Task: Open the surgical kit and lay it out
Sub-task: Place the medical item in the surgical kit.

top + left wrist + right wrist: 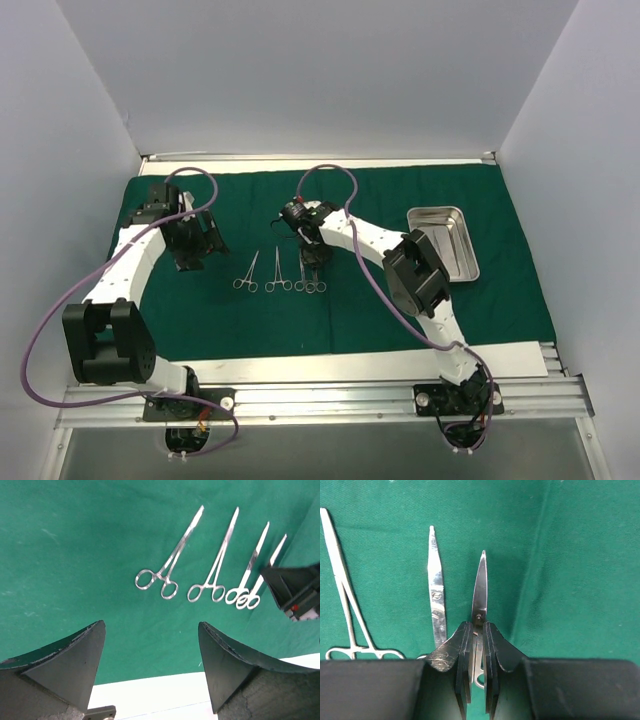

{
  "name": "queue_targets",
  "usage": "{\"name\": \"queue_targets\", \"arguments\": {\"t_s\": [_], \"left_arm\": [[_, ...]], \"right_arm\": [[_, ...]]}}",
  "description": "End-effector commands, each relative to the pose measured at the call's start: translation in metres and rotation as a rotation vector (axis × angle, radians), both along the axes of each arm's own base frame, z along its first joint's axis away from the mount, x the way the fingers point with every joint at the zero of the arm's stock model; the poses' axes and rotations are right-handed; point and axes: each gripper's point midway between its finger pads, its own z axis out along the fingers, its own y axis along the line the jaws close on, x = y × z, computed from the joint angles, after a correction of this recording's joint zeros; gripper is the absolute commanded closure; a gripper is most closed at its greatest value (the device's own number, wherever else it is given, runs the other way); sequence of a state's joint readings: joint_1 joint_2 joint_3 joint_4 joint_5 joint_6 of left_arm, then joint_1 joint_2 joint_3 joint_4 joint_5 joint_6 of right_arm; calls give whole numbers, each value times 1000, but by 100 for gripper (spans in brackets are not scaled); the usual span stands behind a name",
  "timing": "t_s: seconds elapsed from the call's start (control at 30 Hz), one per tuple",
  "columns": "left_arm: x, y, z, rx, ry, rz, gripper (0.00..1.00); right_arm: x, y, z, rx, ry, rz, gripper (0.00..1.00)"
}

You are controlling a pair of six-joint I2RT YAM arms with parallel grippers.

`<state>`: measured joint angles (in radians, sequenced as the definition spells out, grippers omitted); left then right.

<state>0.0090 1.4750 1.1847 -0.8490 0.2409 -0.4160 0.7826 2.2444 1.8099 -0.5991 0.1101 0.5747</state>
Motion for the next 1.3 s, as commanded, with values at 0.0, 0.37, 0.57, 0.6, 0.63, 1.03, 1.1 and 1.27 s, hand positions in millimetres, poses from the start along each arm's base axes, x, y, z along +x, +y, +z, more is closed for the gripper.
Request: {"name": "queue_targets", "arguments": {"t_s": [0.0, 0.37, 0.57, 0.6, 0.63, 1.03, 1.1, 1.27], "left_arm": [[19, 11, 1, -8, -50, 52, 16], [24, 18, -21, -2, -6, 64, 20], [26, 20, -28, 0, 15, 68, 21], [26, 21, -29, 0, 16, 70, 21], [26, 21, -29, -1, 18, 69, 21], [28, 24, -34, -2, 30, 67, 21], [28, 24, -36, -2, 34, 64, 21], [31, 25, -36, -5, 36, 67, 22]], "right_arm": [[14, -15, 45, -8, -106, -16, 100], [26, -20, 62, 9, -114, -15, 100], [27, -28, 52, -2, -92, -25, 100], [26, -27, 49, -2, -86, -27, 100], [26, -27, 48, 1, -84, -27, 100], [12, -26, 26, 15, -10, -18, 100], [9, -29, 22, 7, -2, -21, 100], [11, -35, 11, 6, 5, -36, 100]]}}
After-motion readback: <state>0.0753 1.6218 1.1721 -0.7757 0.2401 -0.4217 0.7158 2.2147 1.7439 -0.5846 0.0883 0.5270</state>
